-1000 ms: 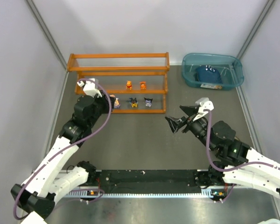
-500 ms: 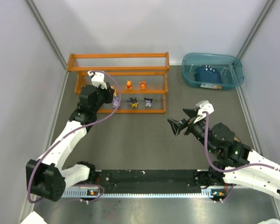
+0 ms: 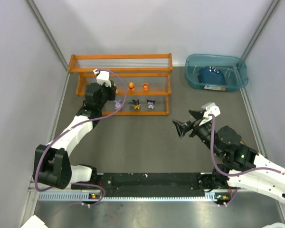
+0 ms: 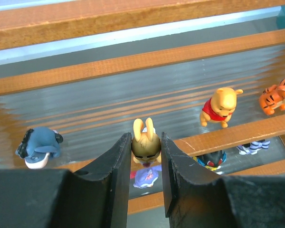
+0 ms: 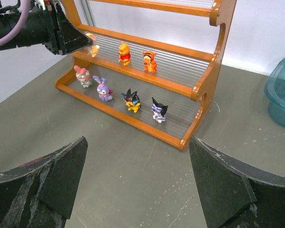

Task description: Place and organize the plastic toys onto the shelf

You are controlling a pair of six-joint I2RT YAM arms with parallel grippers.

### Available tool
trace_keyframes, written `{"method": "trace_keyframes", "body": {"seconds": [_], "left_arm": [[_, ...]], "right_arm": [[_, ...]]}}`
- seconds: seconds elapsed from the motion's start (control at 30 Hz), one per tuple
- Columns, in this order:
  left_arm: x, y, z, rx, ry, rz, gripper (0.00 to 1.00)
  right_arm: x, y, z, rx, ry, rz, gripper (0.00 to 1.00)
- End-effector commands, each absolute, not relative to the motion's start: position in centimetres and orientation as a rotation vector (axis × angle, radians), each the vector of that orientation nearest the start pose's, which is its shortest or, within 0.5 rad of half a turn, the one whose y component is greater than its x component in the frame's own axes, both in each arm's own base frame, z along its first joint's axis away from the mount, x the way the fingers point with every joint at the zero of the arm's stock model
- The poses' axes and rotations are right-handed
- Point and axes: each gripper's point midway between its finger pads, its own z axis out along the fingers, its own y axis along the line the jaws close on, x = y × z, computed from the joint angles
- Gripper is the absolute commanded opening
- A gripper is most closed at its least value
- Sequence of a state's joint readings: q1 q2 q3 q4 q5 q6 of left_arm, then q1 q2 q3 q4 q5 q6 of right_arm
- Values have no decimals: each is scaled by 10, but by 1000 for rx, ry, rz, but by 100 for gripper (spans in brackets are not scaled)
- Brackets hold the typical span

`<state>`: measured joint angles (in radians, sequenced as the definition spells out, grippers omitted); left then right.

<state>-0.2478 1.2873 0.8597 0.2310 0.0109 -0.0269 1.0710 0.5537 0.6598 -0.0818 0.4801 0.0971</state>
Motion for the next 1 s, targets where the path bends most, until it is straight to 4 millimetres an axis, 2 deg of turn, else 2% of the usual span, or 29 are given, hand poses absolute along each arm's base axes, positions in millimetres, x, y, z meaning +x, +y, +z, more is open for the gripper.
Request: {"method": "trace_keyframes", "body": {"seconds": [0.0, 0.2, 0.43, 0.97], "left_arm": [[433, -107, 271, 189, 1607, -205, 0], [443, -107, 264, 186, 1624, -195, 0], [447, -97, 257, 155, 1630, -160, 0], [455, -90, 247, 130, 1652, -151, 2]], "right_arm": [[196, 186, 303, -355, 1523, 516, 89], [196, 184, 303, -361, 1525, 502, 89], [197, 182, 300, -360, 1534, 487, 89], [198, 182, 297, -369, 1539, 474, 90]]}}
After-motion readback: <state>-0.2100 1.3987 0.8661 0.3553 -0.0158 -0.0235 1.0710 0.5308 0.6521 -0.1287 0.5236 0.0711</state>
